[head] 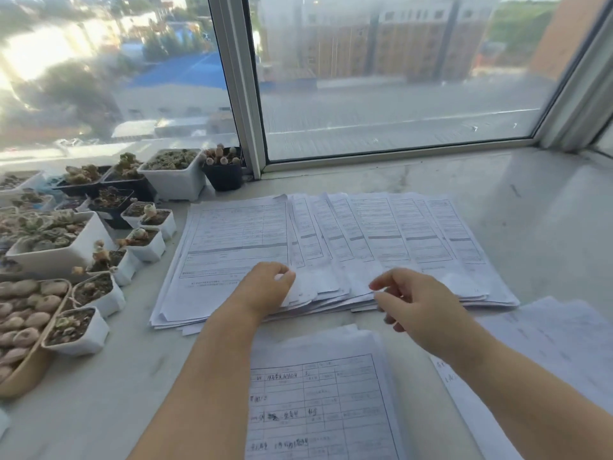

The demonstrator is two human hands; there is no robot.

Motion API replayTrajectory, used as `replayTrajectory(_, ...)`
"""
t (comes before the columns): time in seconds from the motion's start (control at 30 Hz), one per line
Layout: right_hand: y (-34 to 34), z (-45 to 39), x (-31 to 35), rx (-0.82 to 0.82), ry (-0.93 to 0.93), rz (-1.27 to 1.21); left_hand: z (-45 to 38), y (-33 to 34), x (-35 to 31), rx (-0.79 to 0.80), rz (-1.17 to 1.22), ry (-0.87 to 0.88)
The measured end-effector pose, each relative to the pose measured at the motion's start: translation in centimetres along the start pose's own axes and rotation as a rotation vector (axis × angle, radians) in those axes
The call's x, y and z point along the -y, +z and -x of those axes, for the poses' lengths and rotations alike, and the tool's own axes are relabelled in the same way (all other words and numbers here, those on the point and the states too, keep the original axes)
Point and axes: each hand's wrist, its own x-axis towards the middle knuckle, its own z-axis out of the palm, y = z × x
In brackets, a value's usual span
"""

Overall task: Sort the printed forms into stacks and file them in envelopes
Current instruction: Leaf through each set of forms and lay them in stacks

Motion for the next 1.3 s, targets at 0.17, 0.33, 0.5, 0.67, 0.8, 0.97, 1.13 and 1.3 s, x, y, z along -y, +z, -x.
replayTrajectory(0.17, 1.0, 10.8, -3.6, 0.14, 0.093, -0.01, 7.1, -1.0, -2.3, -0.29, -0.036, 0.234)
replayTrajectory(0.33, 2.9, 18.5, -7.1, 0.156, 0.206, 0.111, 20.7, 5.5, -0.7, -0.017, -0.129, 0.44)
replayTrajectory(0.5, 3.4, 22.3, -7.4, 0.093, 0.137, 0.241, 29.1, 9.3, 1.1, 0.084, -0.191, 0.481)
replayTrajectory(0.67, 3.3, 24.5, -7.1, 0.24, 0.282, -0.096, 33.2, 9.3, 2.0, 0.06, -0.09, 0.484)
replayTrajectory(0.8, 3.7, 26.1, -7.2, 0.21, 0.339, -0.472, 34.4, 9.2, 2.6, 0.045, -0.001, 0.482)
replayTrajectory(0.97, 4.4, 26.9, -7.5, 0.17, 0.314, -0.573, 34.8, 9.0, 2.5, 0.1, 0.163, 0.386)
replayTrajectory(1.13, 4.8, 26.8, -8.2, 0.131, 0.351, -0.582, 34.8, 8.7, 2.6, 0.145, 0.259, 0.319)
replayTrajectory(1.3, 4.7, 26.6, -8.6, 0.163, 0.334, -0.645, 34.6, 8.9, 2.7, -0.058, 0.371, 0.219)
